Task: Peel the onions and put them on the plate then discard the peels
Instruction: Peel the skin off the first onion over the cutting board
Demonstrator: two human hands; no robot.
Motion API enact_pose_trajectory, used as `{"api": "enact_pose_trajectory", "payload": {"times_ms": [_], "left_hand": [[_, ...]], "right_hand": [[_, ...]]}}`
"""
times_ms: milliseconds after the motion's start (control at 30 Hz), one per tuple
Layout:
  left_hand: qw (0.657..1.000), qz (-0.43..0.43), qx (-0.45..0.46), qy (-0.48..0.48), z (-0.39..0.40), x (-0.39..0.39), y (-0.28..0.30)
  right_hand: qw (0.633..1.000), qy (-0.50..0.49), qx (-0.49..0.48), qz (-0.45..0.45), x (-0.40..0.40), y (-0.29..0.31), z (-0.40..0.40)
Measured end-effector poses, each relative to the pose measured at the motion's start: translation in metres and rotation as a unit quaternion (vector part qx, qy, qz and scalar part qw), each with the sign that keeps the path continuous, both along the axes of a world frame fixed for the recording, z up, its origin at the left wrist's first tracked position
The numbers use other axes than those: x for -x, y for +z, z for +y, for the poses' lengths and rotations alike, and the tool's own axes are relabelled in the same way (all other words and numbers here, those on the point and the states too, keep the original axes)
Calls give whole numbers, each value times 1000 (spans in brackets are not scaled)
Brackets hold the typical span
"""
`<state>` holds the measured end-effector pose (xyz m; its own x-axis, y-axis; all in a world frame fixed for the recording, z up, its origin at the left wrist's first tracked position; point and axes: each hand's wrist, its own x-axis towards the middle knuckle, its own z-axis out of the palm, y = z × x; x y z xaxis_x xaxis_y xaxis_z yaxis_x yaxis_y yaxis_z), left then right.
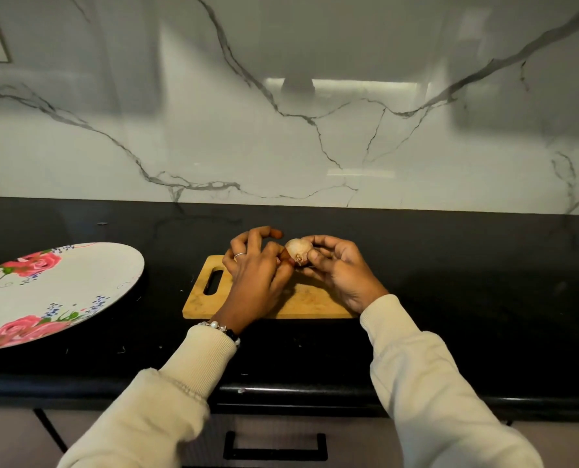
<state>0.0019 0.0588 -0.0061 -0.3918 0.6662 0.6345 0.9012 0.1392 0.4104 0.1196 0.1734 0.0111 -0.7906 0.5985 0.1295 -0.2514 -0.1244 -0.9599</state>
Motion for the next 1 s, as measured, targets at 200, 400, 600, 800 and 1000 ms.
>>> {"api": "enact_pose_trajectory", "payload": {"times_ms": [200, 400, 600, 800, 1000], "left_hand": [[1000, 7, 1, -13, 2, 2, -1], [1000, 6, -11, -14, 0, 1, 1], [998, -9, -55, 39, -9, 9, 1], [996, 64, -53, 14, -11, 9, 2], [998, 42, -54, -15, -13, 3, 6]], "right_hand": [[1000, -13, 19, -21, 2, -2, 3], [996, -67, 63, 11, 5, -2, 6], [989, -110, 85, 52, 1, -1, 13], [993, -87, 78, 21, 1, -1, 10], [994, -67, 81, 2, 1, 0, 9]]}}
